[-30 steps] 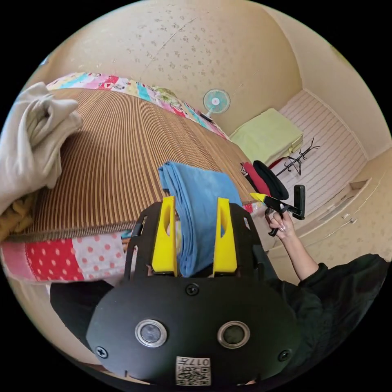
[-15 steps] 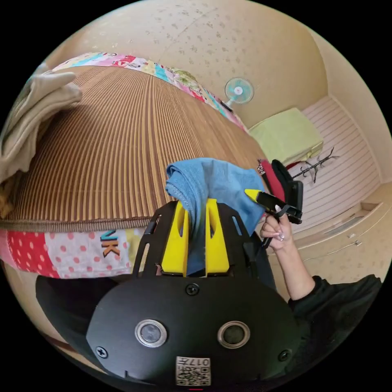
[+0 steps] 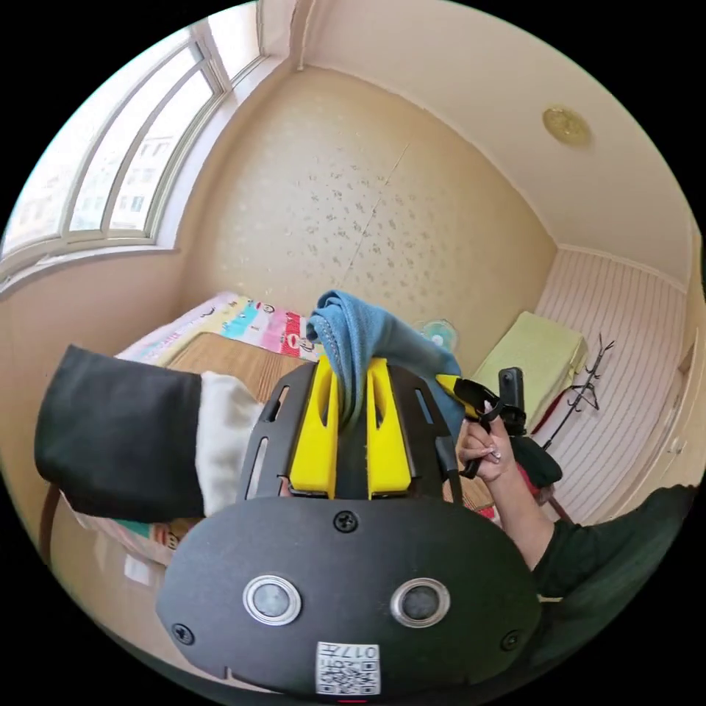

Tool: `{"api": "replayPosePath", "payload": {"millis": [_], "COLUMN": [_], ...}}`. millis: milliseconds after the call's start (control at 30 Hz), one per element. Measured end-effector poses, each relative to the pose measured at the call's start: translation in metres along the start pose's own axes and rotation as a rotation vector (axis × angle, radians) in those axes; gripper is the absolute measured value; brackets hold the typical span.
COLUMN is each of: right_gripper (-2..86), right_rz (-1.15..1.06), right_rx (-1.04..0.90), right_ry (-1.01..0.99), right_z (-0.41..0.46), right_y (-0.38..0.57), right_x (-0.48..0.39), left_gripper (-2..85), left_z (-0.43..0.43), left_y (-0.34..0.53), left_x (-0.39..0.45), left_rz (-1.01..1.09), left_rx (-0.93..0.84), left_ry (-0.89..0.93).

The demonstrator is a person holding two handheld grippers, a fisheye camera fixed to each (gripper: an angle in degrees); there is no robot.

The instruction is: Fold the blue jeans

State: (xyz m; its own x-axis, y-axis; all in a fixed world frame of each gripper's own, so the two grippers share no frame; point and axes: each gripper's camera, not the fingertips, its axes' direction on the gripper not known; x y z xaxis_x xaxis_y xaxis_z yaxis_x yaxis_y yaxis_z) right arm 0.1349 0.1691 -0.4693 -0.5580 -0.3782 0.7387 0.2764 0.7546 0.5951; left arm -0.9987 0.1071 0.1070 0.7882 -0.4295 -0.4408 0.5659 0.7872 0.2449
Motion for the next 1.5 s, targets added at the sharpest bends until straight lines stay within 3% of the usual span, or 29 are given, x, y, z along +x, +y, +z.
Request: {"api": "replayPosePath", "payload": {"millis": [167,233,300,433,567,667,967,1133,1233,1300,1433,1500], "right_gripper": [13.0,12.9,11.6,8.7,7.5,7.2,6.2,6.7,8.3,9.8,11.4,12.2], "right_rz": [0.116,0.057,-0.031,-0.104,0.0,0.082,0.173,0.358,0.388,0.521,0.816,0.923], "right_rx": [-0.131,-0.104,-0.066,-0.095,-0.245,-0.211,0.03,0.088,0.121,0.261,0.604,0.876], "right_ry": [0.25,0.21,0.224,0.289,0.288,0.382,0.516,0.559,0.788,0.989,1.109,1.194], "right_z": [0.07,0.062,0.045,0.026,-0.009,-0.046,-0.108,-0.158,-0.22,-0.302,-0.465,-0.559], "right_y": [-0.052,-0.034,0.003,0.038,0.054,0.065,0.134,0.182,0.194,0.204,0.233,0.261], "right_x": [0.056,0.059,0.069,0.11,0.161,0.172,0.168,0.172,0.163,0.164,0.155,0.128], "left_gripper": [13.8,13.9,13.4,12.5,12.5,12.4,11.9,11.2,11.2,11.2,11.2,11.2], "left_z": [0.07,0.065,0.06,0.095,0.124,0.142,0.195,0.182,0.165,0.155,0.144,0.139], "left_y": [-0.069,-0.053,-0.014,0.043,0.096,0.12,0.206,0.255,0.269,0.273,0.286,0.302], "left_x": [-0.14,-0.162,-0.15,-0.113,-0.078,-0.049,0.029,0.059,0.07,0.077,0.073,0.07], "left_rz": [-0.306,-0.349,-0.281,-0.226,-0.308,-0.32,-0.252,-0.192,-0.173,-0.111,-0.118,-0.131], "left_rx": [-0.185,-0.126,-0.013,-0.018,-0.022,-0.075,-0.203,-0.265,-0.29,-0.277,-0.269,-0.27], "left_ry": [-0.233,-0.176,-0.123,-0.019,0.099,0.085,0.258,0.291,0.283,0.259,0.234,0.225]}}
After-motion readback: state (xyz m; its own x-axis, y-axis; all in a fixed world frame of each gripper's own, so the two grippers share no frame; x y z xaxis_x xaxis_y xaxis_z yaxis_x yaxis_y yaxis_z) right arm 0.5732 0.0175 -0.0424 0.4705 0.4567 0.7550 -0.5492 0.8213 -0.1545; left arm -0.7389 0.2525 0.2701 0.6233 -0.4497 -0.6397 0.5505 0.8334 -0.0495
